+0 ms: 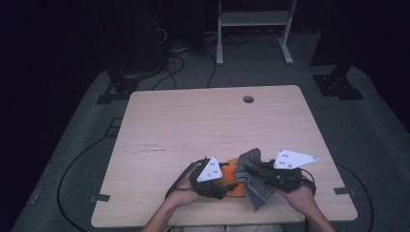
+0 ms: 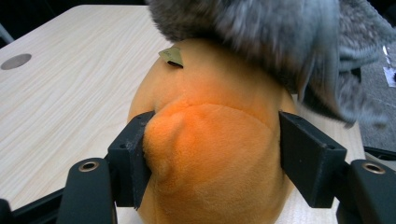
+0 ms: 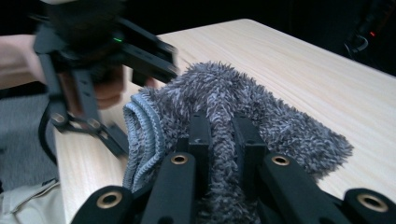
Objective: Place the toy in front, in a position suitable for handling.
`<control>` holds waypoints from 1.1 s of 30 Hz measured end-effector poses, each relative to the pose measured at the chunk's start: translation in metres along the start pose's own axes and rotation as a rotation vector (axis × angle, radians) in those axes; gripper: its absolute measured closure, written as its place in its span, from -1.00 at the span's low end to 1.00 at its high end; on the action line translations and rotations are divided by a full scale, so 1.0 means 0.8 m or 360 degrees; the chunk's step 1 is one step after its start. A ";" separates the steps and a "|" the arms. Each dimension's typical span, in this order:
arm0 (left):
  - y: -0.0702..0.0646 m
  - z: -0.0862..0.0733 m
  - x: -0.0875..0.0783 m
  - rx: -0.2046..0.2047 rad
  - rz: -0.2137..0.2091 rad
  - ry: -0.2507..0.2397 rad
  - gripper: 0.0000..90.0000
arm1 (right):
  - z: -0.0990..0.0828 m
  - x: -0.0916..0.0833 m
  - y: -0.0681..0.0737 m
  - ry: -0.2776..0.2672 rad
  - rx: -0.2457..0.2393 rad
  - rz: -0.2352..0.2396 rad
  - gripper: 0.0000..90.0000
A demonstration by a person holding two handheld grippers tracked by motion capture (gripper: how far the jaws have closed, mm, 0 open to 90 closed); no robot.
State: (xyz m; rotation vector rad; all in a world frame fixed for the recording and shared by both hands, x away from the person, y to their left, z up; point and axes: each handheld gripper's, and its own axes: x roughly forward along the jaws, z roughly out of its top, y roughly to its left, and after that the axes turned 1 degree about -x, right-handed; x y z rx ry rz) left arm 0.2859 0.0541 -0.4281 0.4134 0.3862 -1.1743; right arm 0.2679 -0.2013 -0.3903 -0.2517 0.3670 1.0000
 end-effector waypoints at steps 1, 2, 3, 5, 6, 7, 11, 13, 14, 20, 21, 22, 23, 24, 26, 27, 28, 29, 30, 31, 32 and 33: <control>-0.001 0.000 0.000 0.0015 -0.0005 0.0001 -0.29 | 0.004 0.005 0.004 0.0010 -0.0023 0.0011 0.77; -0.003 0.000 0.000 0.0025 -0.0018 0.0004 -0.29 | 0.004 0.005 0.004 0.0010 -0.0023 0.0011 0.77; -0.004 -0.001 -0.002 0.0040 -0.0032 0.0007 -0.30 | 0.006 0.011 0.005 0.0021 -0.0033 0.0026 0.77; -0.004 -0.004 -0.004 0.0037 -0.0041 0.0004 -0.28 | 0.002 0.021 0.005 0.0044 -0.0029 0.0043 0.77; -0.003 -0.006 -0.005 0.0033 -0.0050 -0.0002 -0.27 | 0.000 0.022 0.003 0.0032 -0.0006 0.0054 0.77; -0.002 -0.006 -0.006 0.0031 -0.0053 -0.0003 -0.26 | -0.005 0.019 -0.002 0.0037 0.0010 0.0036 0.77; -0.002 -0.005 -0.005 0.0021 -0.0057 -0.0008 -0.27 | -0.012 0.011 -0.011 0.0068 0.0045 -0.0016 0.77; -0.002 -0.004 -0.005 0.0033 -0.0067 -0.0016 -0.31 | -0.017 0.005 -0.019 0.0096 0.0075 -0.0049 0.77; 0.000 -0.003 -0.004 0.0029 -0.0046 -0.0017 -0.39 | -0.018 0.002 -0.021 0.0104 0.0100 -0.0040 0.77; 0.003 -0.003 0.003 -0.0058 -0.0037 0.0011 -0.51 | -0.019 -0.005 -0.019 0.0105 0.0095 -0.0060 0.77; 0.002 -0.002 0.002 -0.0047 -0.0039 0.0010 -0.47 | -0.016 -0.005 -0.018 0.0100 0.0089 -0.0058 0.77; 0.001 -0.002 0.002 -0.0028 -0.0038 0.0013 -0.44 | -0.012 -0.005 -0.016 0.0086 0.0075 -0.0048 0.77; -0.002 -0.002 0.002 0.0004 -0.0041 0.0011 -0.42 | -0.008 -0.004 -0.013 0.0076 0.0067 -0.0040 0.77; -0.003 -0.002 0.002 0.0041 -0.0040 0.0021 -0.38 | -0.001 -0.002 -0.008 0.0072 0.0052 -0.0025 0.77; -0.010 0.000 0.001 0.0133 -0.0038 0.0030 -0.35 | 0.010 0.006 0.000 0.0059 0.0042 0.0013 0.77; -0.014 0.000 0.000 0.0190 -0.0036 0.0040 -0.35 | 0.013 0.010 0.002 0.0050 0.0052 0.0032 0.77; -0.016 0.000 0.000 0.0224 -0.0035 0.0049 -0.34 | 0.018 0.016 0.004 0.0057 0.0049 0.0065 0.77; -0.018 -0.001 -0.001 0.0249 -0.0026 0.0060 -0.33 | 0.020 0.020 0.006 0.0077 0.0035 0.0066 0.77; -0.017 -0.002 -0.002 0.0254 -0.0028 0.0071 -0.33 | 0.021 0.025 0.007 0.0106 0.0012 0.0066 0.77; -0.016 -0.003 -0.003 0.0246 -0.0030 0.0072 -0.31 | 0.020 0.029 0.006 0.0121 0.0014 0.0079 0.77; -0.014 -0.004 -0.003 0.0234 -0.0031 0.0067 -0.30 | 0.018 0.029 0.003 0.0127 0.0030 0.0082 0.77; -0.013 -0.005 -0.003 0.0223 -0.0035 0.0063 -0.30 | 0.015 0.029 -0.001 0.0132 0.0038 0.0073 0.77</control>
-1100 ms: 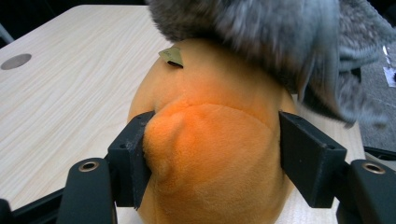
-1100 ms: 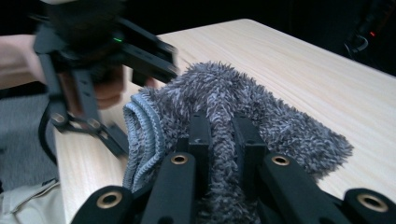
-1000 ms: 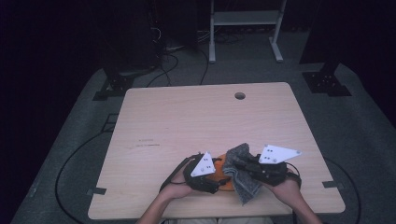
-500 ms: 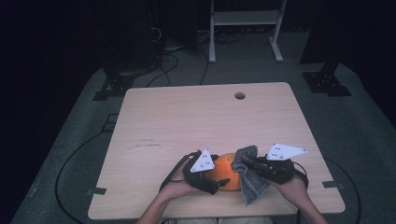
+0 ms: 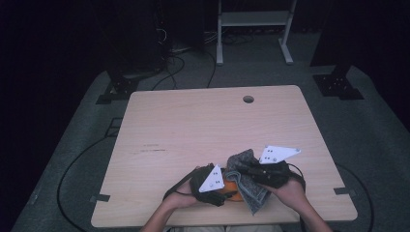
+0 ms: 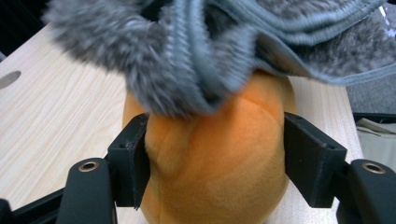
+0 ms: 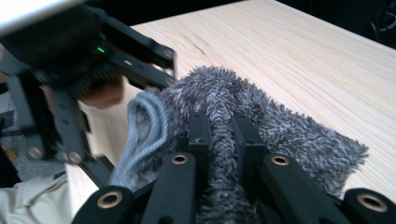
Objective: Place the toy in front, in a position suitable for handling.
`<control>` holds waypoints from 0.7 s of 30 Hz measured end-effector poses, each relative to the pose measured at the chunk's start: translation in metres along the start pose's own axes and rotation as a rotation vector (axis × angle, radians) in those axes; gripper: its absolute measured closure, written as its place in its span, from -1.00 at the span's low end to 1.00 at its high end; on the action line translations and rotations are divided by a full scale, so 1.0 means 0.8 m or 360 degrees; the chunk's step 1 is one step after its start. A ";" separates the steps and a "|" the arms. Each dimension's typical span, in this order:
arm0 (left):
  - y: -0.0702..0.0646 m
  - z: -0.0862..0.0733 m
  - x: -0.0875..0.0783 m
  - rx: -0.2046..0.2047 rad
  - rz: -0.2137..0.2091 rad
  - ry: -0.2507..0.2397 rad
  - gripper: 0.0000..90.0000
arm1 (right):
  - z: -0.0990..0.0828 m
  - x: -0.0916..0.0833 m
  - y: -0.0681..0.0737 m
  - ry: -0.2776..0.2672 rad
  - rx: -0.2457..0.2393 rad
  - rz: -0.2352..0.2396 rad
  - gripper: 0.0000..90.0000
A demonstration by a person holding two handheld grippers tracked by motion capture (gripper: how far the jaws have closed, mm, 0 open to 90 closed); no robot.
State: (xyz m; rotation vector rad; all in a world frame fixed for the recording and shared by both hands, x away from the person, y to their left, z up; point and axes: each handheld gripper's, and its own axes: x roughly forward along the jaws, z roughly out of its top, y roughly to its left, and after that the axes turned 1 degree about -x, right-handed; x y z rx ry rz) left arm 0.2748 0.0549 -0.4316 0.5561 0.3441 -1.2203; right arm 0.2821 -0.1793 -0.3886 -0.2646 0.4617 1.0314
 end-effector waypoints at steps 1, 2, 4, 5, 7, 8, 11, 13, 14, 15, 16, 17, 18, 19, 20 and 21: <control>0.001 -0.001 0.001 -0.0009 -0.0007 -0.0010 -0.30 | -0.004 -0.001 -0.004 0.0000 0.0025 -0.0006 0.77; 0.001 -0.001 0.001 -0.0016 -0.0013 -0.0017 -0.30 | -0.013 -0.007 -0.012 -0.0005 0.0056 -0.0032 0.77; 0.000 -0.001 0.002 0.0004 -0.0016 -0.0016 -0.30 | -0.020 -0.015 -0.019 0.0005 0.0084 -0.0077 0.77; -0.001 0.001 0.002 0.0010 -0.0016 -0.0017 -0.30 | -0.020 -0.015 -0.019 0.0005 0.0084 -0.0077 0.77; -0.003 0.003 0.004 0.0024 -0.0012 -0.0037 -0.32 | -0.025 -0.023 -0.025 0.0009 0.0141 -0.0095 0.78; -0.004 0.005 0.005 0.0030 -0.0019 -0.0038 -0.32 | -0.024 -0.025 -0.025 0.0000 0.0160 -0.0088 0.78; -0.005 0.008 0.006 0.0061 -0.0021 -0.0034 -0.34 | -0.015 -0.026 -0.017 -0.0052 0.0140 -0.0031 0.78; -0.005 0.006 0.005 0.0074 -0.0029 -0.0016 -0.33 | -0.008 -0.017 -0.007 -0.0049 0.0093 0.0017 0.78; -0.004 0.004 0.003 0.0074 -0.0029 -0.0006 -0.33 | -0.008 -0.017 -0.007 -0.0049 0.0093 0.0017 0.78; -0.001 0.002 0.001 0.0049 -0.0035 0.0006 -0.32 | -0.008 -0.015 -0.008 -0.0050 0.0092 0.0028 0.78; 0.002 -0.001 -0.002 0.0022 -0.0039 0.0020 -0.29 | -0.013 -0.011 -0.015 -0.0045 0.0114 0.0015 0.78; 0.007 -0.003 -0.004 -0.0003 -0.0051 0.0032 -0.29 | -0.013 -0.011 -0.015 -0.0045 0.0114 0.0015 0.78; 0.011 -0.007 -0.006 -0.0049 -0.0068 0.0032 -0.29 | -0.017 -0.011 -0.019 -0.0056 0.0151 0.0014 0.78; 0.013 -0.009 -0.007 -0.0065 -0.0076 0.0038 -0.28 | -0.024 -0.011 -0.024 -0.0072 0.0191 0.0006 0.78; 0.016 -0.012 -0.009 -0.0085 -0.0092 0.0043 -0.28 | -0.028 -0.012 -0.026 -0.0078 0.0198 -0.0008 0.78; 0.019 -0.015 -0.010 -0.0107 -0.0101 0.0045 -0.28 | -0.034 -0.013 -0.029 -0.0089 0.0228 -0.0027 0.78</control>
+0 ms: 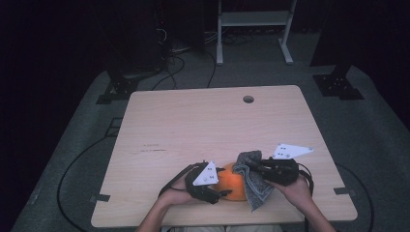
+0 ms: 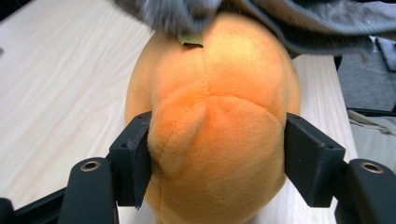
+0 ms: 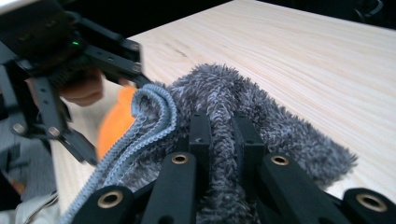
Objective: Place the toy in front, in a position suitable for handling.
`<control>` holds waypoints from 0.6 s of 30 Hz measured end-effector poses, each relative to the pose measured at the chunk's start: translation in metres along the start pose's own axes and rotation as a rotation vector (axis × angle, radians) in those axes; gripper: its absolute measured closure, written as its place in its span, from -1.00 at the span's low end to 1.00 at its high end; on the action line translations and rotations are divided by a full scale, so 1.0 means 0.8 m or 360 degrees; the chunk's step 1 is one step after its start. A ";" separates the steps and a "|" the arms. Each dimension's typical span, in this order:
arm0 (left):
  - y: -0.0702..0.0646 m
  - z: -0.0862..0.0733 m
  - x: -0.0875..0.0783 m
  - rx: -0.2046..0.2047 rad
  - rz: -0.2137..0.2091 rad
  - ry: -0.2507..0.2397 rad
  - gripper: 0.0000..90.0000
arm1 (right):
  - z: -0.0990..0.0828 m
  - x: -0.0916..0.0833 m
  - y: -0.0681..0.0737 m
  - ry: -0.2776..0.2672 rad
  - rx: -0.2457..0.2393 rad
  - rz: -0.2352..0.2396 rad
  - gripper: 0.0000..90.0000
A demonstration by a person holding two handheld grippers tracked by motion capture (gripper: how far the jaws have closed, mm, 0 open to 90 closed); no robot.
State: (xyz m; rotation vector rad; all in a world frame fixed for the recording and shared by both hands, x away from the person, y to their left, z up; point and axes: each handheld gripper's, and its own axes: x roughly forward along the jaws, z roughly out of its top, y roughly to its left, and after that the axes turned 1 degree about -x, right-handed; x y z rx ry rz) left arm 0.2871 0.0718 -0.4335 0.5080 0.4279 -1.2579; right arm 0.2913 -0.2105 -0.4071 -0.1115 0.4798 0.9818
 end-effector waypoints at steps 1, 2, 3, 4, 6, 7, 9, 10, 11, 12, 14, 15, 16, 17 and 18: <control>0.002 -0.002 -0.001 -0.0015 -0.0010 0.0006 -0.28 | -0.006 -0.002 -0.005 -0.0016 0.0036 -0.0007 0.78; 0.004 -0.003 -0.003 -0.0025 -0.0016 0.0010 -0.28 | -0.012 -0.004 -0.011 -0.0025 0.0074 -0.0016 0.78; 0.005 -0.004 -0.003 -0.0035 -0.0027 0.0012 -0.28 | -0.017 -0.006 -0.017 -0.0024 0.0109 -0.0030 0.78; 0.006 -0.005 -0.004 -0.0043 -0.0031 0.0016 -0.28 | -0.022 -0.007 -0.022 -0.0021 0.0147 -0.0032 0.78; 0.007 -0.006 -0.004 -0.0070 -0.0044 0.0019 -0.29 | -0.029 -0.010 -0.030 -0.0040 0.0210 -0.0026 0.78; 0.007 -0.006 -0.004 -0.0083 -0.0049 0.0027 -0.29 | -0.028 -0.011 -0.029 -0.0061 0.0222 -0.0014 0.78; 0.008 -0.006 -0.004 -0.0077 -0.0054 0.0038 -0.29 | -0.025 -0.012 -0.025 -0.0120 0.0208 0.0019 0.78; 0.008 -0.006 -0.005 -0.0079 -0.0056 0.0039 -0.29 | -0.022 -0.010 -0.022 -0.0124 0.0196 0.0022 0.78; 0.009 -0.007 -0.006 -0.0076 -0.0060 0.0045 -0.29 | -0.022 -0.009 -0.022 -0.0115 0.0187 0.0017 0.78; 0.010 -0.008 -0.007 -0.0078 -0.0063 0.0045 -0.29 | -0.023 -0.008 -0.022 -0.0106 0.0185 0.0011 0.78; 0.012 -0.011 -0.009 -0.0084 -0.0070 0.0049 -0.29 | -0.032 -0.005 -0.027 -0.0081 0.0224 0.0004 0.77; 0.012 -0.011 -0.009 -0.0093 -0.0071 0.0048 -0.29 | -0.035 -0.005 -0.029 -0.0060 0.0219 -0.0011 0.77; 0.012 -0.012 -0.010 -0.0096 -0.0075 0.0047 -0.30 | -0.039 -0.004 -0.030 -0.0045 0.0226 -0.0021 0.78; 0.012 -0.012 -0.010 -0.0096 -0.0076 0.0051 -0.30 | -0.041 -0.005 -0.032 -0.0038 0.0247 -0.0012 0.78; 0.011 -0.012 -0.010 -0.0093 -0.0076 0.0055 -0.30 | -0.044 -0.006 -0.032 -0.0014 0.0230 -0.0023 0.78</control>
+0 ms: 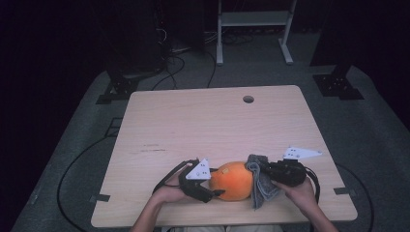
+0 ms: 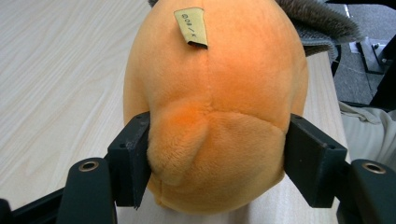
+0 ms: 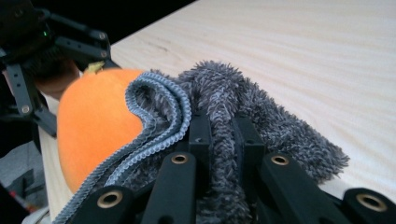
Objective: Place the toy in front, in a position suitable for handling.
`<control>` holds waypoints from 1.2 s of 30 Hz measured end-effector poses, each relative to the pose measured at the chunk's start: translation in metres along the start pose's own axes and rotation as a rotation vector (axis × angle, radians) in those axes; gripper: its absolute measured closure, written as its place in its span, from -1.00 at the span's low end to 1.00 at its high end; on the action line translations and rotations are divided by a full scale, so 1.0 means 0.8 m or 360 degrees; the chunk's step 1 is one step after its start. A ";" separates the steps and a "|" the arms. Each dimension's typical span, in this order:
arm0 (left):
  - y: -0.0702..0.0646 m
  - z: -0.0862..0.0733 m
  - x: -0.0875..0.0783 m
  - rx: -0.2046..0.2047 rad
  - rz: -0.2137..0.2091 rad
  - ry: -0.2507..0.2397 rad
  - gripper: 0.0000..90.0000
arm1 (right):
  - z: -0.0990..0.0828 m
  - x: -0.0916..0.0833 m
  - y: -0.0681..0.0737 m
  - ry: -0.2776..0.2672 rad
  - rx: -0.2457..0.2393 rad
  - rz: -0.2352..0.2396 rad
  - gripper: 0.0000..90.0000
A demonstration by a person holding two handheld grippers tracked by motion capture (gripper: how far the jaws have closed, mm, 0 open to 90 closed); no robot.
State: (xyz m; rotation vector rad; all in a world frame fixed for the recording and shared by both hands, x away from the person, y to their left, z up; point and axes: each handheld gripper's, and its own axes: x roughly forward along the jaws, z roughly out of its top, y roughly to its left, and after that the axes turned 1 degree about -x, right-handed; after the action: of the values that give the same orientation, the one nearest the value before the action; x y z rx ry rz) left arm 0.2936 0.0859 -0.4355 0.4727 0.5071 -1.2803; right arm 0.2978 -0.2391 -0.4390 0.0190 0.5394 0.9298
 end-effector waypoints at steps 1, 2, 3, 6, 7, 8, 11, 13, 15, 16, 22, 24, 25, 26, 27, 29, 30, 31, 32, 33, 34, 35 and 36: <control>0.001 0.000 -0.001 0.0007 -0.0001 0.0009 -0.30 | -0.001 -0.001 0.000 0.0019 -0.0014 -0.0015 0.77; 0.001 -0.001 -0.001 -0.0001 -0.0003 0.0012 -0.31 | -0.003 -0.003 -0.001 0.0037 -0.0020 -0.0033 0.78; 0.002 -0.002 -0.002 -0.0010 -0.0002 0.0012 -0.32 | -0.004 -0.011 -0.004 0.0003 0.0014 -0.0035 0.78; 0.003 -0.003 -0.003 -0.0026 -0.0003 0.0016 -0.33 | 0.002 -0.019 -0.001 -0.0092 0.0039 0.0010 0.77; 0.004 -0.003 -0.003 -0.0028 -0.0005 0.0015 -0.33 | 0.004 -0.020 0.002 -0.0118 0.0039 0.0027 0.77; 0.004 -0.003 -0.003 -0.0029 -0.0007 0.0014 -0.34 | 0.007 -0.021 0.005 -0.0140 0.0030 0.0047 0.77; 0.006 -0.005 -0.004 -0.0033 -0.0016 0.0012 -0.34 | 0.008 -0.011 0.015 -0.0066 -0.0050 0.0044 0.77; 0.005 -0.006 -0.004 -0.0033 -0.0019 0.0018 -0.34 | 0.001 -0.003 0.016 0.0027 -0.0087 0.0007 0.76; 0.005 -0.006 -0.004 -0.0036 -0.0019 0.0019 -0.34 | -0.005 -0.004 0.011 0.0059 -0.0059 -0.0010 0.77; 0.006 -0.006 -0.005 -0.0039 -0.0021 0.0022 -0.35 | -0.008 -0.004 0.009 0.0101 -0.0063 -0.0030 0.77; 0.006 -0.005 -0.002 -0.0034 -0.0014 0.0000 -0.37 | -0.014 -0.024 0.002 0.0072 -0.0046 -0.0053 0.77; 0.005 -0.003 0.000 -0.0028 -0.0012 -0.0011 -0.37 | 0.000 -0.029 0.008 0.0001 -0.0081 -0.0035 0.77; 0.004 -0.002 0.001 -0.0025 -0.0011 -0.0016 -0.37 | 0.006 -0.029 0.012 -0.0015 -0.0089 -0.0022 0.77; 0.003 -0.001 0.002 -0.0027 -0.0012 -0.0019 -0.37 | 0.014 -0.028 0.016 -0.0040 -0.0112 -0.0007 0.77; 0.002 0.001 0.004 -0.0020 -0.0018 -0.0029 -0.38 | 0.023 -0.025 0.022 -0.0060 -0.0130 0.0014 0.77; 0.000 0.003 0.007 -0.0034 -0.0044 -0.0043 -0.42 | 0.039 -0.016 0.033 -0.0075 -0.0180 0.0051 0.77; -0.001 0.004 0.007 -0.0022 -0.0064 -0.0045 -0.49 | 0.046 -0.009 0.039 -0.0056 -0.0206 0.0065 0.77; -0.001 0.005 0.007 -0.0026 -0.0067 -0.0043 -0.57 | 0.050 -0.001 0.044 -0.0022 -0.0245 0.0067 0.77; 0.000 0.004 0.007 -0.0045 -0.0052 -0.0036 -0.64 | 0.051 0.007 0.048 0.0011 -0.0274 0.0058 0.77; 0.003 0.003 0.007 -0.0081 -0.0041 -0.0019 -0.70 | 0.050 0.013 0.050 0.0035 -0.0293 0.0044 0.77; 0.004 0.003 0.007 -0.0094 -0.0038 -0.0013 -0.74 | 0.048 0.017 0.050 0.0033 -0.0295 0.0043 0.77; 0.005 0.003 0.008 -0.0102 -0.0038 -0.0013 -0.73 | 0.046 0.018 0.049 0.0027 -0.0294 0.0040 0.77; 0.005 0.003 0.009 -0.0094 -0.0040 -0.0021 -0.62 | 0.043 0.018 0.047 0.0015 -0.0283 0.0028 0.77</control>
State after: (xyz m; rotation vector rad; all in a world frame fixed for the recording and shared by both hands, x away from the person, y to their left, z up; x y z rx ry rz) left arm 0.2990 0.0795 -0.4380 0.4094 0.5402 -1.2881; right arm 0.2918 -0.1980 -0.4062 -0.1409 0.4643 0.9928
